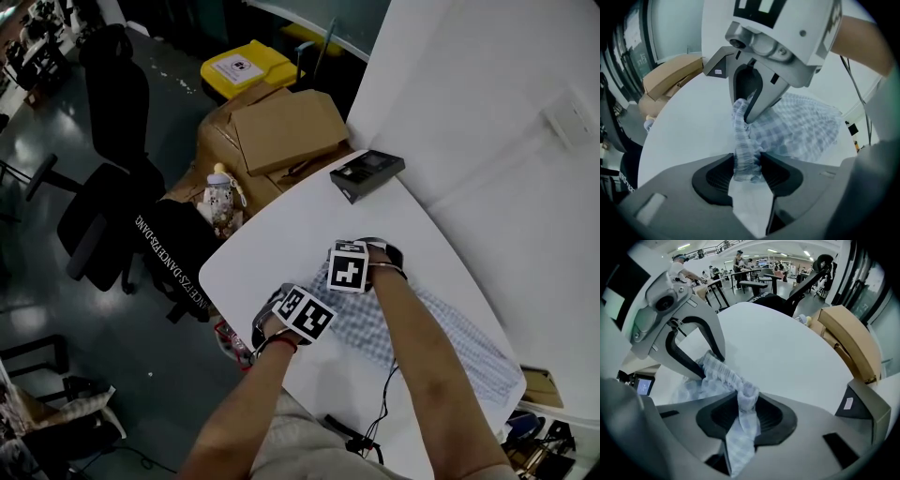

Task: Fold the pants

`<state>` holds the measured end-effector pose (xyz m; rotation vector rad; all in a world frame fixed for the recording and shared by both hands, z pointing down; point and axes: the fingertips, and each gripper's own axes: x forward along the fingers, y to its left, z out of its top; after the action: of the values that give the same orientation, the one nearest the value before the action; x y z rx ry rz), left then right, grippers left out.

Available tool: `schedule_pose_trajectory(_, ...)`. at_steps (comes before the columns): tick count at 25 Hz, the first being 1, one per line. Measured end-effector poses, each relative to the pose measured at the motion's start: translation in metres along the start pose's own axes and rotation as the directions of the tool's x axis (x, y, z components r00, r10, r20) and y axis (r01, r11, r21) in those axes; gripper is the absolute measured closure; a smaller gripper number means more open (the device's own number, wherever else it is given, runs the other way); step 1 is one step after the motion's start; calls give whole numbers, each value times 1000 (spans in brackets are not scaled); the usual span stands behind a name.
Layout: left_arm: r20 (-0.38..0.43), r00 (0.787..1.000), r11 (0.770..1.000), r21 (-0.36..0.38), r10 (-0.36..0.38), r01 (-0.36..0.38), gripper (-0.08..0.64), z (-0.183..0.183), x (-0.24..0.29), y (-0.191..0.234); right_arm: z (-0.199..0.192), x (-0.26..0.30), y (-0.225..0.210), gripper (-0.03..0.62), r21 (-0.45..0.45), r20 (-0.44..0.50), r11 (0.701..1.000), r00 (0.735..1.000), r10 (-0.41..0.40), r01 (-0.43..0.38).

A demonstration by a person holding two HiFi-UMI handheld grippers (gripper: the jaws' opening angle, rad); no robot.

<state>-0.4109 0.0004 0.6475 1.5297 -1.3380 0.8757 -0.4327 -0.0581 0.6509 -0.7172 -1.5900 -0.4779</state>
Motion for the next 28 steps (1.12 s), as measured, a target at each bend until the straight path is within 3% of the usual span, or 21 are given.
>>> schedule_pose_trajectory(3,8,999,999,-21,-37,37,434,-1,-1,-1,-1,-3,2,508,-10,14,1000,1000,-14,14)
schedule_pose_trajectory(6,21,996,995,-56,-85,86,448,0,-7,-4,-1,-9,5,525,-22,31,999,999,-29,30)
schedule_pose_trajectory(10,33,995,994,-39,-96,98,453,5,-29,5,10,-29,3,529,-17,74,998,995,-59,61)
schedule_pose_trajectory(19,-31,999,999,35,35,-33,454,-2,-90,55,71,-77,-9,528,-25,164,986,974,-160,166)
schedule_pose_trajectory(23,-7,992,987,105,125,-124,454,4,-125,79,103,-101,-17,528,-26,206,976,956,-207,217)
schedule_pose_trajectory(28,-7,982,973,139,189,-186,454,6,-174,93,134,-140,-17,528,-17,292,962,922,-255,272)
